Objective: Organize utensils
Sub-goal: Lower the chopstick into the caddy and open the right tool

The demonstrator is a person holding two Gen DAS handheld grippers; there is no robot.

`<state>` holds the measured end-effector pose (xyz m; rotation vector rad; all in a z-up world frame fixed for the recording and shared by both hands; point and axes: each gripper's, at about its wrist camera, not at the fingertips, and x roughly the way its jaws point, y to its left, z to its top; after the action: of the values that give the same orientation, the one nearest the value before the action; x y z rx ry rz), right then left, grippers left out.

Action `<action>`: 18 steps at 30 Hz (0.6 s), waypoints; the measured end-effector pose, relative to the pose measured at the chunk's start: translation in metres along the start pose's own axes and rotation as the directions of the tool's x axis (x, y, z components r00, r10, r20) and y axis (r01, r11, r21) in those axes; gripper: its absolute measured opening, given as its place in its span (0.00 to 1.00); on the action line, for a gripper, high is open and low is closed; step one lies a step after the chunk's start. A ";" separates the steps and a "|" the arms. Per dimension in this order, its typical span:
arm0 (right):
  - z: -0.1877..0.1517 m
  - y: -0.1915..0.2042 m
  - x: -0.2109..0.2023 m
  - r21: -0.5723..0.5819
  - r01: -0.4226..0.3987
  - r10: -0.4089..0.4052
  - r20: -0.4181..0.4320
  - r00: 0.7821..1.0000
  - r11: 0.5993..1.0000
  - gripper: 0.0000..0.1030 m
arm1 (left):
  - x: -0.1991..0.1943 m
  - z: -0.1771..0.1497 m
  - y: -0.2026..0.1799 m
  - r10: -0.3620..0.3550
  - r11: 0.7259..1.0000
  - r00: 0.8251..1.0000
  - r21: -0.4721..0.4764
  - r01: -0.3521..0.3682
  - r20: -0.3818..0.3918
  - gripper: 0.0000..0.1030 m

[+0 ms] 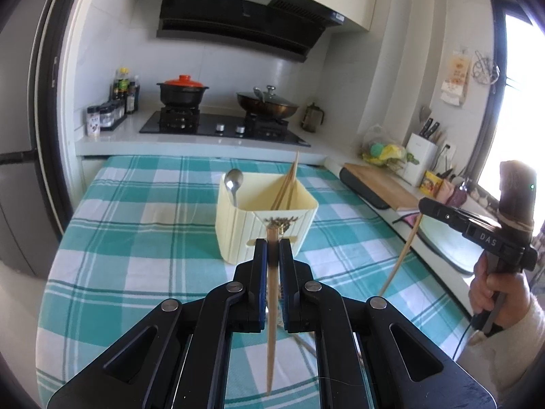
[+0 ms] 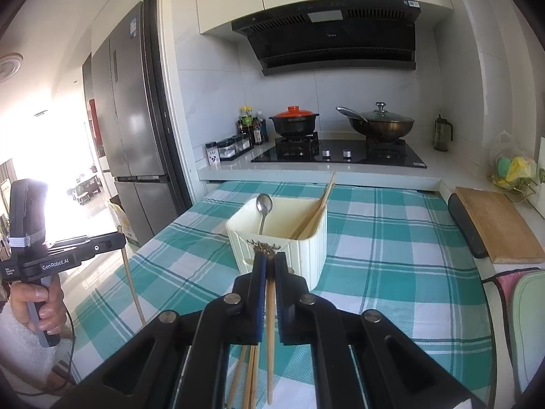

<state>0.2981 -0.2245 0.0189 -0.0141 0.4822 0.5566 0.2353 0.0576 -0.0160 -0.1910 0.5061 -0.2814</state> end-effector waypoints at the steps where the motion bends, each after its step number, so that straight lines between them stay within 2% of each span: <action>1: 0.003 0.001 -0.002 -0.003 0.002 -0.002 0.009 1.000 1.000 0.05 | -0.002 0.003 0.000 -0.003 1.000 1.000 -0.001 0.003 0.008 0.05; 9: 0.033 0.003 -0.006 -0.011 0.027 -0.026 0.070 0.997 1.000 0.05 | -0.009 0.035 0.001 -0.020 1.000 0.998 0.007 0.020 0.057 0.05; 18: 0.100 -0.002 0.010 -0.056 0.074 -0.067 0.120 0.991 0.996 0.05 | -0.006 0.108 0.002 -0.031 1.000 0.984 0.000 0.031 0.178 0.05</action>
<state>0.3495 -0.2072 0.1029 -0.0556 0.3482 0.4992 0.2849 0.0729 0.0787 -0.2242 0.3268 -0.2910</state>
